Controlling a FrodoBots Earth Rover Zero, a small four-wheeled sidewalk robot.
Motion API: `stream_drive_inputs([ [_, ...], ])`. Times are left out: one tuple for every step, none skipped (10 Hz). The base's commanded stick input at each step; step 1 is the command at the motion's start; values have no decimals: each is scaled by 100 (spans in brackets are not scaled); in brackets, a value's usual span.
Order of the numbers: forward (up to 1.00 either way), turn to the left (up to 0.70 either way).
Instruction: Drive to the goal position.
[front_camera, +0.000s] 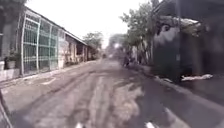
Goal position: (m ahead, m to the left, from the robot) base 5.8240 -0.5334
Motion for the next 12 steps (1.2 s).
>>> stream_drive_inputs([
  [70,1],
  [70,1],
  [70,3],
  [70,10],
  [70,14],
  [70,14],
  [70,14],
  [70,14],
  [70,14],
  [70,13],
  [70,8],
  [70,3],
])
